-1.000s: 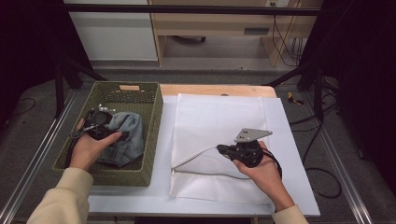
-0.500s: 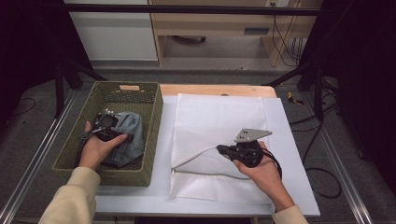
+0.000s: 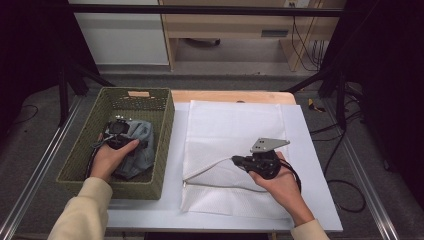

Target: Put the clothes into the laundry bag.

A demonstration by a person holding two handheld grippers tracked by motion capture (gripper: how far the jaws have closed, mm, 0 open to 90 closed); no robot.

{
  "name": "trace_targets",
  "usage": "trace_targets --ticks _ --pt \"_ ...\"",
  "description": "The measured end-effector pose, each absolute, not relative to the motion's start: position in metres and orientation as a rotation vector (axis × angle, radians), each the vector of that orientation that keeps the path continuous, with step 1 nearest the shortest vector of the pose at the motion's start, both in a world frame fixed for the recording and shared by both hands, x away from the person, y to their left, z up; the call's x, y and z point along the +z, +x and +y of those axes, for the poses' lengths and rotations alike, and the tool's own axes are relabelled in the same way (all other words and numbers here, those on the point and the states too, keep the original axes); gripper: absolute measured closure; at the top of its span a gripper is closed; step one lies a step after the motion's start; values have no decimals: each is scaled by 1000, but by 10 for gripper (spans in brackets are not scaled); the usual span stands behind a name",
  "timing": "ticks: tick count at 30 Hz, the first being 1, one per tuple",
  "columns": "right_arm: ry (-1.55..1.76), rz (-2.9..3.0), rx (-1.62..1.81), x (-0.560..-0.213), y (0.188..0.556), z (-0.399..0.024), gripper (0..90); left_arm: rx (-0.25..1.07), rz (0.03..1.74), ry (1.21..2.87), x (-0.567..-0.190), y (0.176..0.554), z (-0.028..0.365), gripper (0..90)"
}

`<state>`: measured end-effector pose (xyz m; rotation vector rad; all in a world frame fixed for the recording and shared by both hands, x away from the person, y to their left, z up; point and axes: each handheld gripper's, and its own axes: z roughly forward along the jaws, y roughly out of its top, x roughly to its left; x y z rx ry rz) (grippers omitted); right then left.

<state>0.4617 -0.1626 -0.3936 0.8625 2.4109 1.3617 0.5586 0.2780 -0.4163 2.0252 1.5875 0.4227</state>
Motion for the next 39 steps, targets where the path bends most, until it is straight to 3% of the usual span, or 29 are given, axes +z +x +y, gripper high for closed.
trace_targets --ticks 12,17,39 --pt "864 2424 1359 -395 462 -160 895 552 1532 2165 -429 558 259 0" --pt "860 2425 1356 -396 462 -158 894 667 1518 2270 -436 559 245 0" --pt "863 2419 1349 -394 460 -160 885 623 1522 2207 -434 559 256 0"
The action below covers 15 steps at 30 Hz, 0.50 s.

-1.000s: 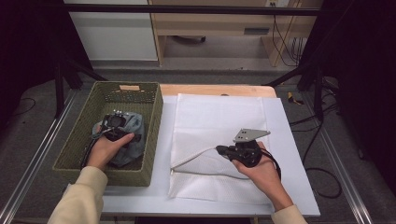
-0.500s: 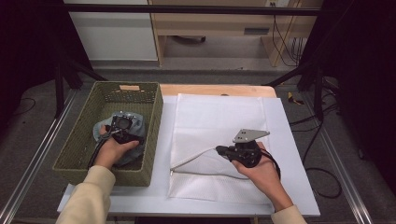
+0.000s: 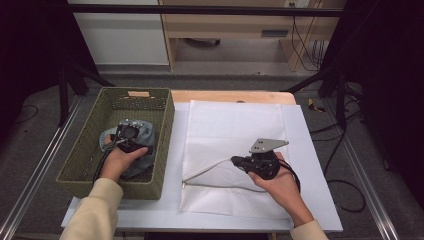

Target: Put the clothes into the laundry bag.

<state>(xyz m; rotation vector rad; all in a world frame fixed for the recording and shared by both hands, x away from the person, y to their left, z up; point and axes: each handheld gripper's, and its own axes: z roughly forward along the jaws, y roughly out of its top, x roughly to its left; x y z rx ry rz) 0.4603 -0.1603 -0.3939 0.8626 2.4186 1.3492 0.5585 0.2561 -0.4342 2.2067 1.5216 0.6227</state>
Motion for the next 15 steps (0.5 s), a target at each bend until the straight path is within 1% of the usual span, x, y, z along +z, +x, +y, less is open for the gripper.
trace_targets --ticks 7,10,11,13,15 --pt "863 2420 1349 -394 460 -160 883 617 1538 2193 -434 559 256 0" --pt "854 2424 1349 -395 460 -159 883 609 1549 2199 -433 559 257 24" --pt "852 2425 1349 -395 460 -159 883 607 1554 2202 -433 559 257 39" --pt "852 2426 1348 -395 460 -159 883 591 1569 2202 -430 560 260 108" --pt "853 2425 1349 -395 460 -159 883 575 1586 2183 -427 560 264 220"
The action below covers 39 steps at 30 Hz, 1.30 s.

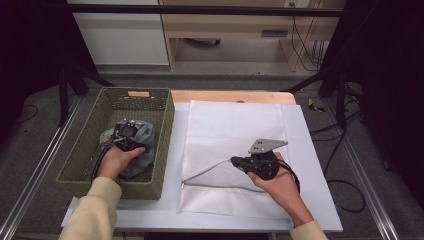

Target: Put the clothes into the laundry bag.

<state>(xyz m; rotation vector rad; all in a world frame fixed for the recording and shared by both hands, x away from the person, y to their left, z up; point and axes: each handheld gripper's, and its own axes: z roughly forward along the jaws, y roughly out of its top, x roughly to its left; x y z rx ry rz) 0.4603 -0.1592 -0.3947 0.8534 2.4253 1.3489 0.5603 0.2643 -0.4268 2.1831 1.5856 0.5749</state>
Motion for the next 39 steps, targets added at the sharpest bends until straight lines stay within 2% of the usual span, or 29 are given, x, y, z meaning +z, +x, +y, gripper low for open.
trace_targets --ticks 2,6,13,20,31,39 --pt "854 2425 1348 -395 460 -159 884 552 1598 2157 -424 560 270 328" --pt "850 2424 1348 -395 460 -158 884 539 1588 2158 -421 559 273 490" --pt "850 2423 1348 -394 459 -158 884 528 1565 2174 -418 559 276 638" --pt "846 2422 1344 -394 460 -158 885 569 1551 2184 -414 557 275 685" --pt "854 2413 1346 -392 459 -161 887 600 1495 2060 -395 540 292 702" --pt "853 2428 1328 -395 460 -160 896 661 1366 1978 -365 515 294 704"
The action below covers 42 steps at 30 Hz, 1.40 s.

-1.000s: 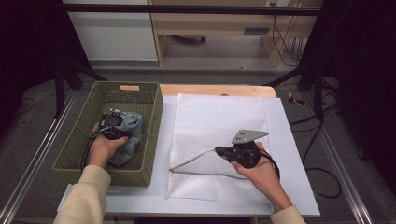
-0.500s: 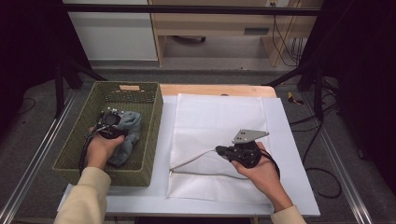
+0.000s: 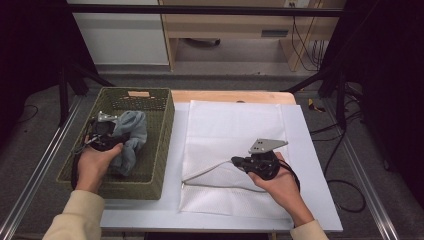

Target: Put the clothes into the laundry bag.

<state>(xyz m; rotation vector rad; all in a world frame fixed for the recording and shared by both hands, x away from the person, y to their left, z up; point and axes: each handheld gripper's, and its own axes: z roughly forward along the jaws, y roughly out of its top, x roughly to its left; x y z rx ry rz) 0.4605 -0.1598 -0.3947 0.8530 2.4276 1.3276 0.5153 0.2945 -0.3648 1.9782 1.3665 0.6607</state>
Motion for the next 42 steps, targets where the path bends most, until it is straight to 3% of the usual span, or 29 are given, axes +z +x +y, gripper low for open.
trace_targets --ticks 19,42 --pt "895 2533 1315 -379 469 -166 900 711 1036 1780 -286 441 266 704" --pt "925 2590 1299 -375 475 -167 900 628 846 1809 -273 415 216 702"
